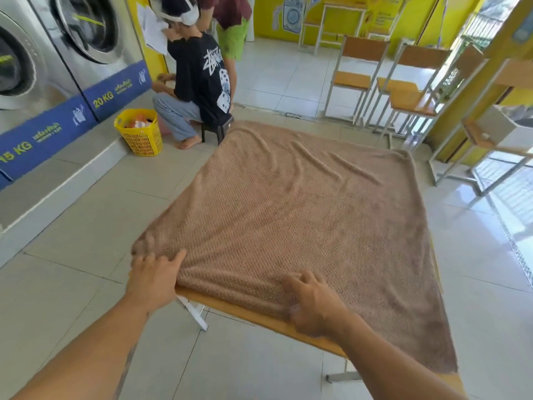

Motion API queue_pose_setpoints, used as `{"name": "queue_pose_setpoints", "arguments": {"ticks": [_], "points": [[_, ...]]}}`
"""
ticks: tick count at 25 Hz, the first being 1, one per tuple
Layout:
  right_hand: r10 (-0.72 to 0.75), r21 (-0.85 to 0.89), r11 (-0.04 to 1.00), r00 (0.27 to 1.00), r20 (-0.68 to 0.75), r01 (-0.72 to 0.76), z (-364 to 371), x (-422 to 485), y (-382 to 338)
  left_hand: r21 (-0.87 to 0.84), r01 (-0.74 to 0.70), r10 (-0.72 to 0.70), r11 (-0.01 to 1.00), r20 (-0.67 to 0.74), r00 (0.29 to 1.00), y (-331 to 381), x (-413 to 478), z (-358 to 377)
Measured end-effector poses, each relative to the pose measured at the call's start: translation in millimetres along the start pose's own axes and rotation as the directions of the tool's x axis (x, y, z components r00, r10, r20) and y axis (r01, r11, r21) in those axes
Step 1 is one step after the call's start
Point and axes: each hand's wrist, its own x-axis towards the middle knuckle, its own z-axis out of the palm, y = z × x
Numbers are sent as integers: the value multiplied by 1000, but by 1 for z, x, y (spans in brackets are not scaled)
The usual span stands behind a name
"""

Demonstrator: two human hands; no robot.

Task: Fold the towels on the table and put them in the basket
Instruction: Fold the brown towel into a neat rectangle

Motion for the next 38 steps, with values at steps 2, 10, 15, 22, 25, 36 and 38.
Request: {"name": "queue_pose_setpoints", "arguments": {"ticks": [2, 10, 15, 22, 25, 36, 38], "points": [[41, -113, 993, 999, -16, -42, 8, -12, 3, -19, 71, -71, 997, 27, 997, 0, -5, 5], [120, -23, 992, 983, -136, -124, 16, -50, 37, -5, 43, -43, 999, 29, 999, 22, -13, -6], [248, 112, 965, 963, -105, -236, 11, -77, 80, -335, -301, 330, 893, 32, 943, 101, -25, -32], [312, 409, 886, 934, -172, -220, -63, -82, 153, -563, -334, 192, 756, -296, 936, 231, 17, -123], [324, 478, 855, 928, -185, -204, -90, -94, 211, -628, -341, 167, 700, -320, 932, 293, 31, -172], [196, 496, 867, 952, -235, -56, -202, -135, 410, -699, -220, 68, 680, -239, 969, 507, 54, -268], [174, 484, 874, 949, -261, -27, -223, -130, 430, -713, -217, 51, 667, -246, 968, 529, 71, -286]]}}
